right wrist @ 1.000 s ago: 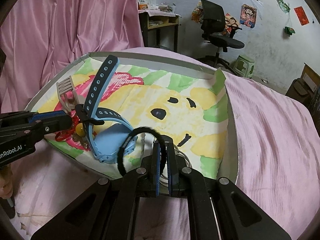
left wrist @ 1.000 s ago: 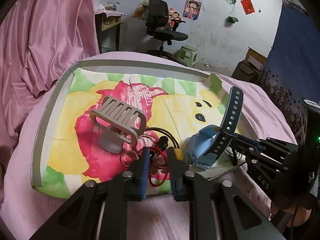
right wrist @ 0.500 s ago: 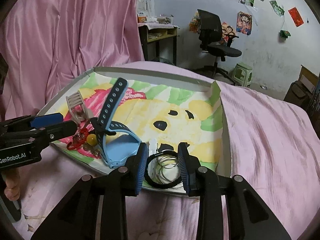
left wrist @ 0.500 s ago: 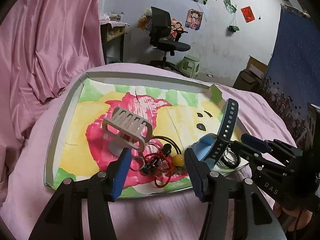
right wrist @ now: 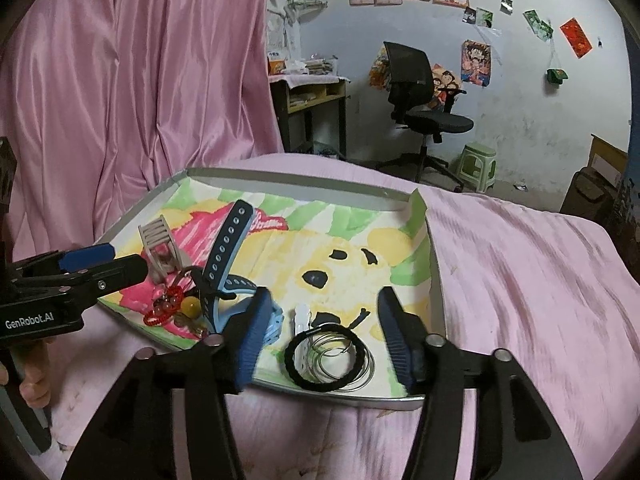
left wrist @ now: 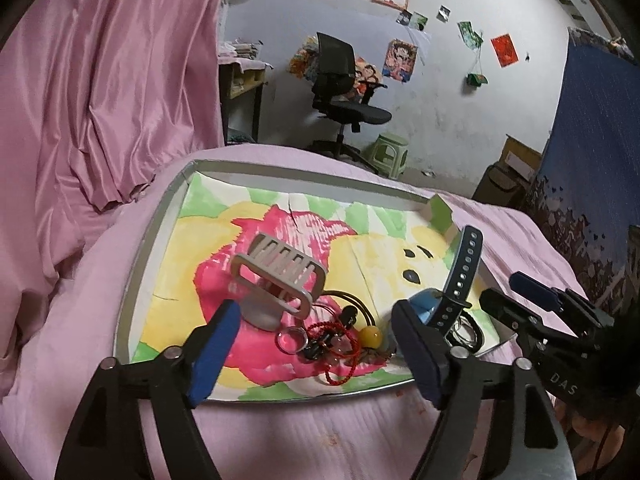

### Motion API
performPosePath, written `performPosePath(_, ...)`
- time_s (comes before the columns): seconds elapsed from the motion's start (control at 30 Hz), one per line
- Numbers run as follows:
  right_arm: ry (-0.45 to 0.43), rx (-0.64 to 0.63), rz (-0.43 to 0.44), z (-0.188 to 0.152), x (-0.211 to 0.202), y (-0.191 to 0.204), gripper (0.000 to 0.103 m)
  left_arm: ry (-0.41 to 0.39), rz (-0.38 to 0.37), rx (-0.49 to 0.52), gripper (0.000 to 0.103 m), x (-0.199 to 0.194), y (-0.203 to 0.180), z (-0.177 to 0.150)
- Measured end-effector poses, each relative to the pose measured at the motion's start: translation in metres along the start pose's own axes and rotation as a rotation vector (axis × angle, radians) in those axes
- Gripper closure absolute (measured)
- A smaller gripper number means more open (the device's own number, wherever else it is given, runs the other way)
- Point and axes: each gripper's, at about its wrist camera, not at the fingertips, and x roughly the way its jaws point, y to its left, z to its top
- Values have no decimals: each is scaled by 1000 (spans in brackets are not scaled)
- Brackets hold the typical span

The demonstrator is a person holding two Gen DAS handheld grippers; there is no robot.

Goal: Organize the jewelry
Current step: 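Withdraw both tools up and away from the tray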

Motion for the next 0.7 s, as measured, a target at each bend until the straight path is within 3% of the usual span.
performPosePath(0.13, -22, 14, -12, 0, -4, -2, 35, -27, 13, -14, 14, -4, 3, 0)
performPosePath(0.3, -58, 41, -18, 0, -12, -5, 13, -70, 25, -17, 8, -13, 7, -1)
performPosePath(0.7, -118, 40, -13, 1, -34, 3, 4, -158, 63, 9, 2, -43, 8, -8)
